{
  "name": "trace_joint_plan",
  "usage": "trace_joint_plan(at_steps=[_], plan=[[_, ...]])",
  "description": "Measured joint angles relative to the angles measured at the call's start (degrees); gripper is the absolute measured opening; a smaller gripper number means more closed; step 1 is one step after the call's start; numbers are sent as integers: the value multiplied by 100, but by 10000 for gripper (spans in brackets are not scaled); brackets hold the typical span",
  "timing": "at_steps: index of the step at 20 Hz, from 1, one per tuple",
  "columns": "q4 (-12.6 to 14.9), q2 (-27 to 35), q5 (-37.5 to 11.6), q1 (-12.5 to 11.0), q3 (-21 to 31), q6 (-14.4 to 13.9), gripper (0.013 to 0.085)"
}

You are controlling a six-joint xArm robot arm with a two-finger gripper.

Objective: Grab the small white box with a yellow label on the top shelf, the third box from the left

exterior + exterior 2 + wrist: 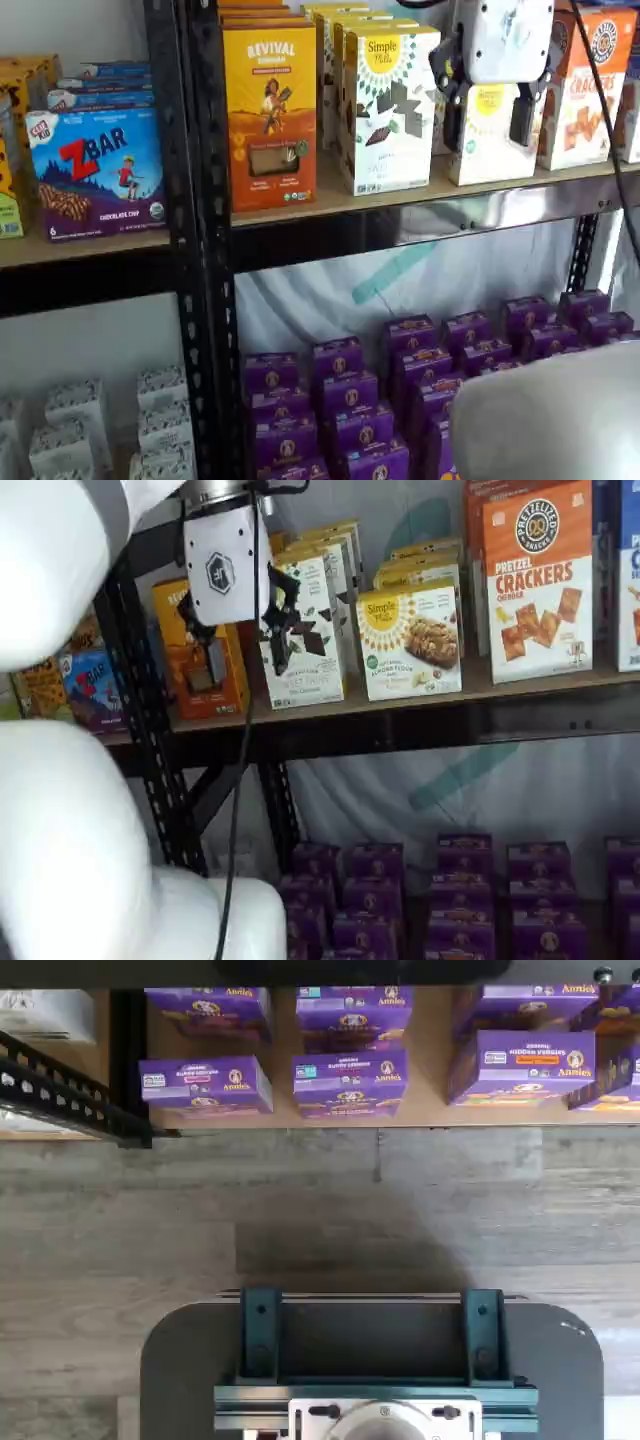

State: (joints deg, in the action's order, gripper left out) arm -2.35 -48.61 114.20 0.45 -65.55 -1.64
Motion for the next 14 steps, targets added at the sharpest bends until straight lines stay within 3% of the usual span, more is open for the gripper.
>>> trace_joint_plan(at_steps=[1, 2, 3, 9, 14], plan=[[-118, -4, 0, -104, 6, 55, 850], [-414, -22, -13, -383, 27, 190, 850], [-492, -32, -27, -442, 35, 227, 850], [-242, -11, -136, -264, -1, 175, 850], [-203, 84, -249, -350, -24, 277, 850]])
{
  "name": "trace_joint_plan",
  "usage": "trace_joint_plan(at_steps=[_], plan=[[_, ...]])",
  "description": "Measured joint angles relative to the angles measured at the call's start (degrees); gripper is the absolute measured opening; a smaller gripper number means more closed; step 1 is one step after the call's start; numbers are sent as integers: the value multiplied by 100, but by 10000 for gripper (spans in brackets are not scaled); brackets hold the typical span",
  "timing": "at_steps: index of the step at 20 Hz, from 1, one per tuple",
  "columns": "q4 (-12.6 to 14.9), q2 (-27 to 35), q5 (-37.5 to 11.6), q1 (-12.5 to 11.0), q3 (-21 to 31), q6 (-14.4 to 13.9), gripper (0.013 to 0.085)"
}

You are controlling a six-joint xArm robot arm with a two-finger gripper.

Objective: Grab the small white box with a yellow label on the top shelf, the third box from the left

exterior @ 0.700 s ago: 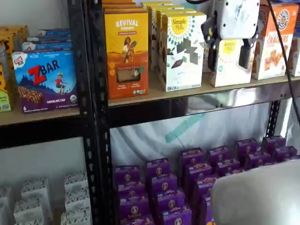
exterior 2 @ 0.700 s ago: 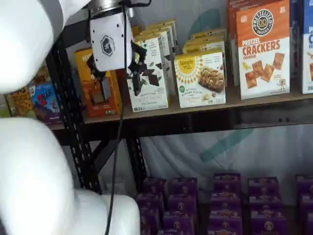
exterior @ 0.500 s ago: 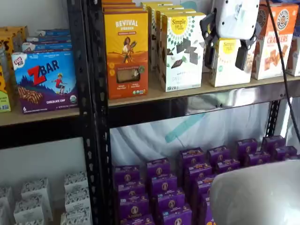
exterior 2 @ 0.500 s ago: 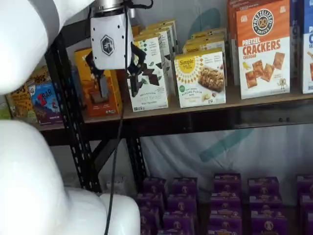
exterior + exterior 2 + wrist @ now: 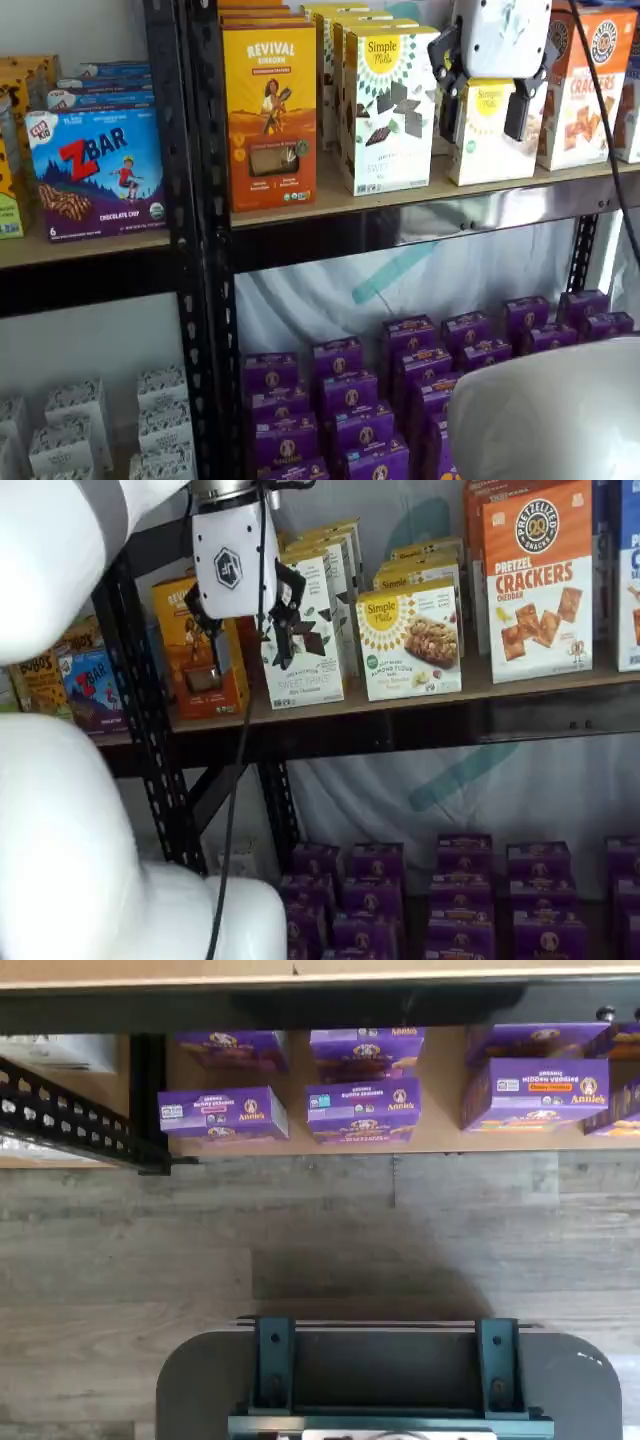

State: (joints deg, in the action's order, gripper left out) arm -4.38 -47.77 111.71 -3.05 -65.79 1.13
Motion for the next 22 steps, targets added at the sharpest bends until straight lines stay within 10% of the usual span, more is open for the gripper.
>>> trace_joint_plan(at_steps=[22], plan=[[540, 396, -1058, -477, 105, 633, 850]])
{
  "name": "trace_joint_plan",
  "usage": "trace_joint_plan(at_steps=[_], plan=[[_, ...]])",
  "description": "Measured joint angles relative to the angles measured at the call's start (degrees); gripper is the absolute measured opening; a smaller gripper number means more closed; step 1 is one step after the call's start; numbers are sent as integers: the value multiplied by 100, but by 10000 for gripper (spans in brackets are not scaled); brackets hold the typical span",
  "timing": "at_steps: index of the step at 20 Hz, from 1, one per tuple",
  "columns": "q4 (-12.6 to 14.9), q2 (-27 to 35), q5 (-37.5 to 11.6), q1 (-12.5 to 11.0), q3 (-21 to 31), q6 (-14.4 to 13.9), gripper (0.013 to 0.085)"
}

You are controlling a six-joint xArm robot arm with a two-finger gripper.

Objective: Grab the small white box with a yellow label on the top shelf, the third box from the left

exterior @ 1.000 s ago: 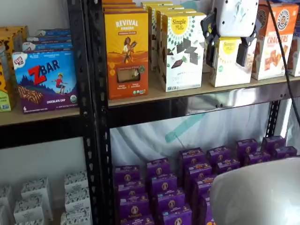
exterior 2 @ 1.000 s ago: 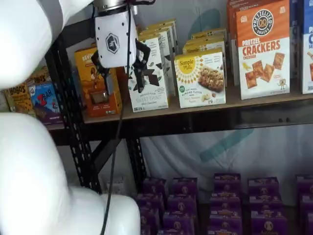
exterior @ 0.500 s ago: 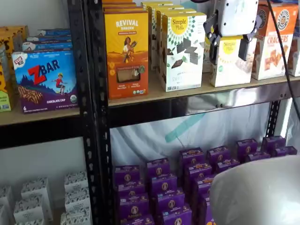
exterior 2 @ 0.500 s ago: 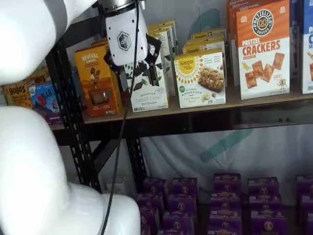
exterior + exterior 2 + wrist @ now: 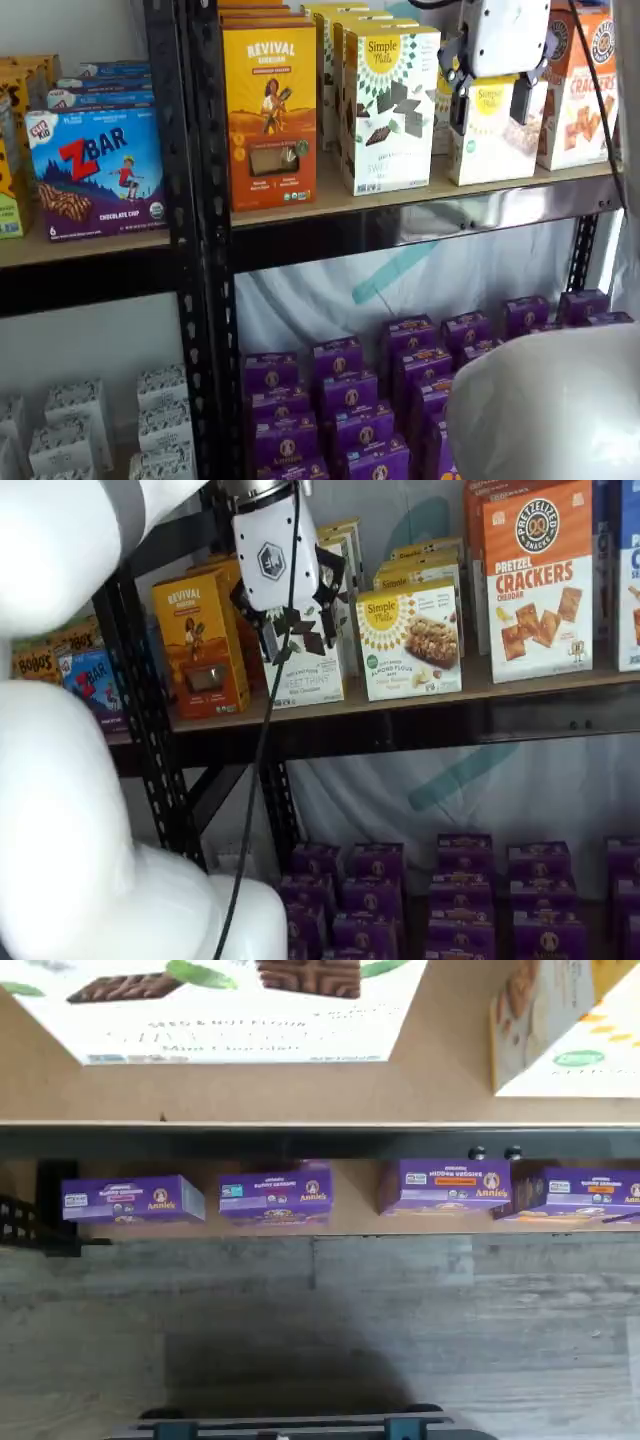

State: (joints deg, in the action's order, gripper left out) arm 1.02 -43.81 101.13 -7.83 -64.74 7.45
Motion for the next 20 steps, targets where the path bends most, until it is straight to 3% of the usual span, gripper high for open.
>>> trace_joint_plan(at_steps=[10, 20], plan=[[-284, 253, -241, -494, -90, 437, 850], [-233, 536, -332, -545, -278, 501, 850]])
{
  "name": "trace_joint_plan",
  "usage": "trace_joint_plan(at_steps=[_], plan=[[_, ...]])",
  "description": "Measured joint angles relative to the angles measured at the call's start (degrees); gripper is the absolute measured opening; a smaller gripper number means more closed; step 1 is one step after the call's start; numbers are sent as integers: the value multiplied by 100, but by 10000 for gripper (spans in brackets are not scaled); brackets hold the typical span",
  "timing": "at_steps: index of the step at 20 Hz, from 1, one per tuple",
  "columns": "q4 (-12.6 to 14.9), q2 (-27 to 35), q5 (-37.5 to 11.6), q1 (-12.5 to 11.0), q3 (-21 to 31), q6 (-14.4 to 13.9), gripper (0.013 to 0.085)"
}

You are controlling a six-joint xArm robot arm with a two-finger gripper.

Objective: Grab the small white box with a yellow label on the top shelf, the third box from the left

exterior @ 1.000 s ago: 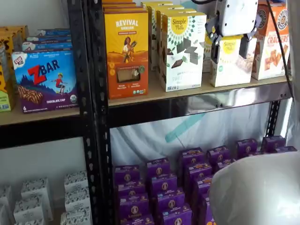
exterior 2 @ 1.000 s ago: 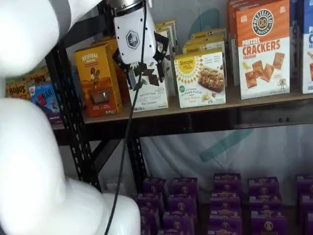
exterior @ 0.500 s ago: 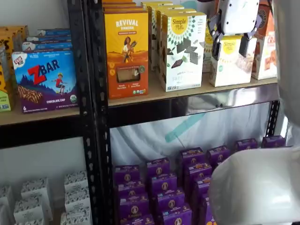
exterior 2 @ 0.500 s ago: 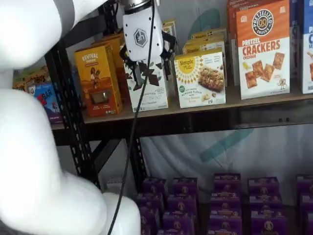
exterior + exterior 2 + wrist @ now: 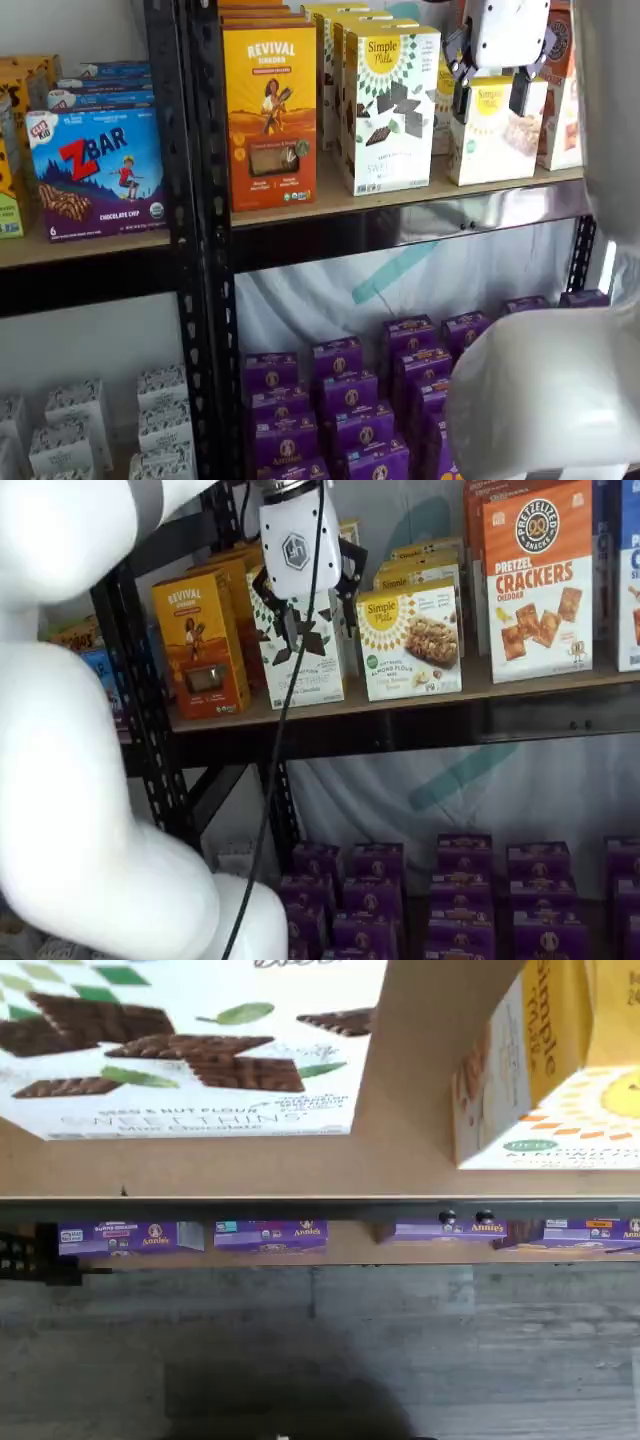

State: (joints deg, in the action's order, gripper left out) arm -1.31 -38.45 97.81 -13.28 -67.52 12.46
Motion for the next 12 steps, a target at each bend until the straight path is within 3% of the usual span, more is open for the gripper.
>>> trace_joint_plan(at_steps=[12], plan=[[-31, 153, -159, -156, -143, 146, 850]])
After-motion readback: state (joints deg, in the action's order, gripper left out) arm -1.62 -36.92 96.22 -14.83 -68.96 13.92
